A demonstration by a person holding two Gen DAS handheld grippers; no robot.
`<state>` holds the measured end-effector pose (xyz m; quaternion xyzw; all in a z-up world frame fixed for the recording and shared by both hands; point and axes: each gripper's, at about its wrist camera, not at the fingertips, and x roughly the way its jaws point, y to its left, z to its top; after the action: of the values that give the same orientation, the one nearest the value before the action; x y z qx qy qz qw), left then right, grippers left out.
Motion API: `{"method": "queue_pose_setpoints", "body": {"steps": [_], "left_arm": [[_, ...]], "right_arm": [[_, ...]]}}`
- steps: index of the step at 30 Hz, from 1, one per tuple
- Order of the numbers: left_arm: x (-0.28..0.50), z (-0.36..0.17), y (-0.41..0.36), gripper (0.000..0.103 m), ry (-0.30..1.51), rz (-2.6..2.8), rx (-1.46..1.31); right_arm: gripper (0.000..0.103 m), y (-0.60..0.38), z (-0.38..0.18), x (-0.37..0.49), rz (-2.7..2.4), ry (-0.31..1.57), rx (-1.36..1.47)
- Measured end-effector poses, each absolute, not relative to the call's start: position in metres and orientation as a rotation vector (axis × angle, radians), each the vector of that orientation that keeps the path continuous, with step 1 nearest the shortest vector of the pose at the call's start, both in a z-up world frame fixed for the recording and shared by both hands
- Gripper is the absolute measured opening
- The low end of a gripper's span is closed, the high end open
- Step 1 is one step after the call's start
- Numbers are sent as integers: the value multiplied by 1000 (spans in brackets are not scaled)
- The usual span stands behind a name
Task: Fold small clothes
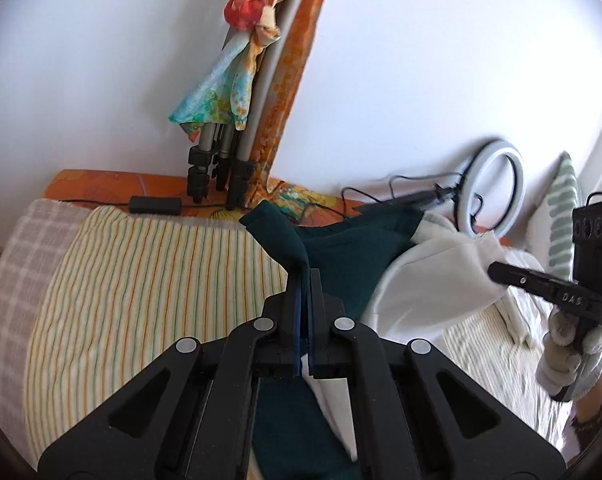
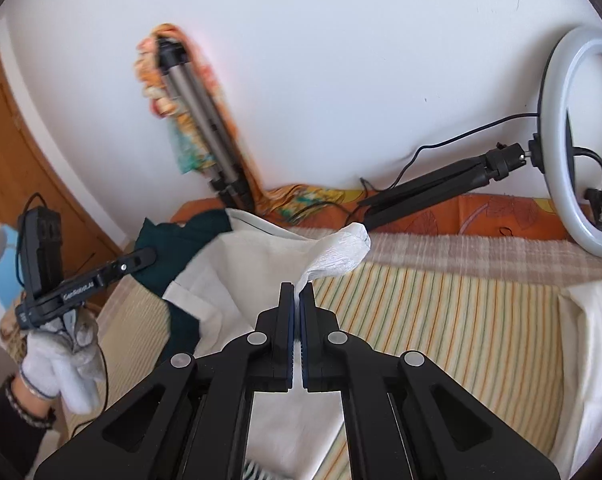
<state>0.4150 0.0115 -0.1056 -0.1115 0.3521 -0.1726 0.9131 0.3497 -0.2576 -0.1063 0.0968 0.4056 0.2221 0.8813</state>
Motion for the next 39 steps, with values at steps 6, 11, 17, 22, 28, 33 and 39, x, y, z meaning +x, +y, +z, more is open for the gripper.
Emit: {"method": "queue_pose_setpoints", "body": {"steps": [6,11,17,22,28,33,39], "left_arm": [[344,-104,13,0,702,-379,-178],[285,-114,8,0,707,-400,-121],[232,-130,4,0,702,-394,-55],[200,-143,-1,0,709,-386,74],[163,-154,17,0,745,-369,96],[127,-148,43,0,748,-349,65],[123,-134,66,0,755,-316,-48]], "right_arm": [[1,-249,-98,282,488,833,94],[1,-239,-107,223,493,827,-4],[1,-235,-127,170,453,832,-51],[1,-224,-135,134,427,787,-168],[4,-218,-133,89,455,757,-272],[5,-235,-125,61,477,788,-231],[41,-259,-124,72,439,885,-10]]}}
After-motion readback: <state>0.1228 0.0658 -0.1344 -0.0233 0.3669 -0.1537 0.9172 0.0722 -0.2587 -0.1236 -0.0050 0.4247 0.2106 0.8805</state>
